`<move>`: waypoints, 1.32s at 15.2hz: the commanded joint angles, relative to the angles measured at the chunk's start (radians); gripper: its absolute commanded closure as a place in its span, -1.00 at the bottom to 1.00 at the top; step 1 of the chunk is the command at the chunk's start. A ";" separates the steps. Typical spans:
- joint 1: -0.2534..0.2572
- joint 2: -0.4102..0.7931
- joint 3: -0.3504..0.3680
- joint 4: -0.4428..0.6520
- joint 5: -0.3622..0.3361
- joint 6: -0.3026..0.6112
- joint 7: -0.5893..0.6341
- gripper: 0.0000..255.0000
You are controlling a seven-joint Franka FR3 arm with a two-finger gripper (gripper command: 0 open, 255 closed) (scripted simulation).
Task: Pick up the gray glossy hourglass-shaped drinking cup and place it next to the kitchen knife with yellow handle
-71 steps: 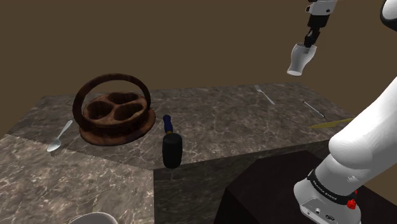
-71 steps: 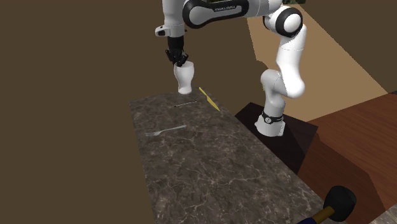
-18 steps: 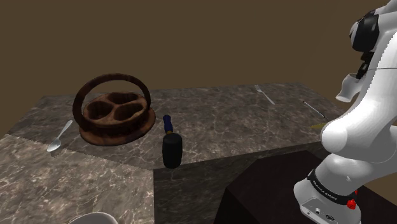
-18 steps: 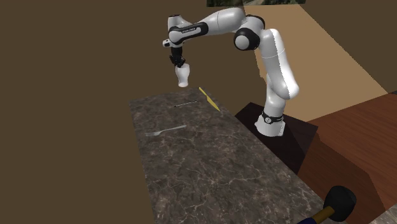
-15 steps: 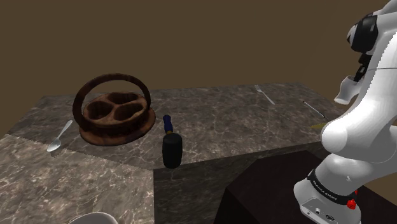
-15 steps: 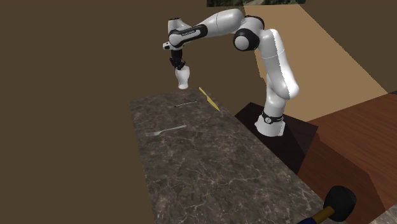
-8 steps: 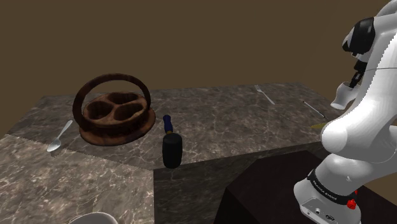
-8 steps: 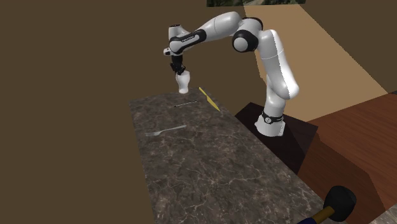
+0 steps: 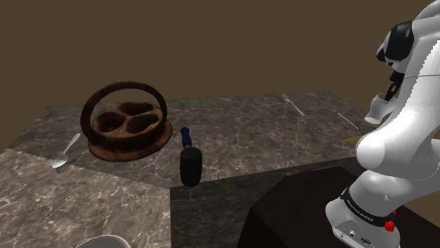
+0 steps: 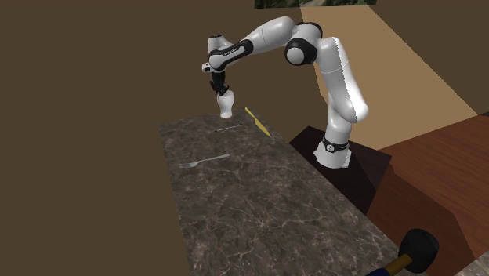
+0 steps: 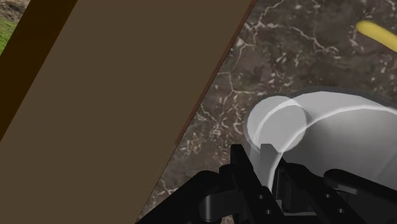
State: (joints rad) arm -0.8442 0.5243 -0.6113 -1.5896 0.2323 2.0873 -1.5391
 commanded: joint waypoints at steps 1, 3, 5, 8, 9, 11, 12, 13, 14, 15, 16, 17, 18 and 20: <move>0.000 0.000 0.000 0.000 0.000 0.000 0.000 1.00; 0.000 0.000 0.000 0.000 0.000 0.000 0.000 -1.00; 0.000 0.000 0.000 0.000 0.000 0.000 0.000 -1.00; 0.000 0.000 0.000 0.000 0.000 0.000 0.000 -1.00; 0.005 -0.015 -0.005 0.013 -0.009 -0.026 0.006 -1.00; 0.013 -0.041 -0.015 0.044 -0.026 -0.079 0.016 -1.00; 0.015 -0.050 -0.018 0.058 -0.031 -0.101 0.020 -1.00; 0.015 -0.050 -0.018 0.058 -0.031 -0.101 0.020 -1.00; 0.015 -0.050 -0.018 0.058 -0.032 -0.101 0.020 -1.00; 0.015 -0.050 -0.018 0.058 -0.032 -0.101 0.020 -1.00; 0.015 -0.050 -0.018 0.058 -0.032 -0.101 0.020 -1.00; 0.015 -0.050 -0.018 0.058 -0.032 -0.101 0.020 -1.00; 0.015 -0.050 -0.018 0.058 -0.032 -0.101 0.020 -1.00; 0.015 -0.050 -0.018 0.058 -0.032 -0.101 0.020 -1.00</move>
